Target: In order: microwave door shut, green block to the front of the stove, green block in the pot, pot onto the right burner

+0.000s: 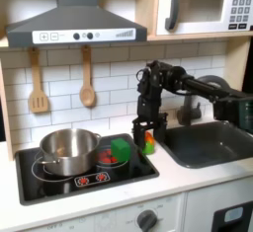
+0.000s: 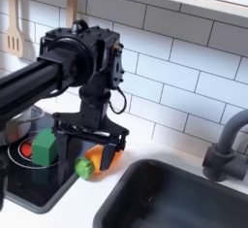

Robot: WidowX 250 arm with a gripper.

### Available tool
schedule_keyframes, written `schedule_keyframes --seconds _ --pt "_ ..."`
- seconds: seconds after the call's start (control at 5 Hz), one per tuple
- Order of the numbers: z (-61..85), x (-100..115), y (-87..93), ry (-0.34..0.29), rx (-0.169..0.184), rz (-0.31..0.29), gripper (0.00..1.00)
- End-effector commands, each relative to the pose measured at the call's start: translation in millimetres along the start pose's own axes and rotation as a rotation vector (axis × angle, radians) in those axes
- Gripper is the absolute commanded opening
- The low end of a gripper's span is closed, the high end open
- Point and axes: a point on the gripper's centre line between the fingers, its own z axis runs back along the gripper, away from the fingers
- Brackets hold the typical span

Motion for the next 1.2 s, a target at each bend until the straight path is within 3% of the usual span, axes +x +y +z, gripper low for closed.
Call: schedule_keyframes --seconds 0.0,1.0 --pt "2.7 7 -0.9 -0.007 -0.002 0.019 1.0" --pt "-14.7 15 4.5 0.047 0.028 0.075 1.0"
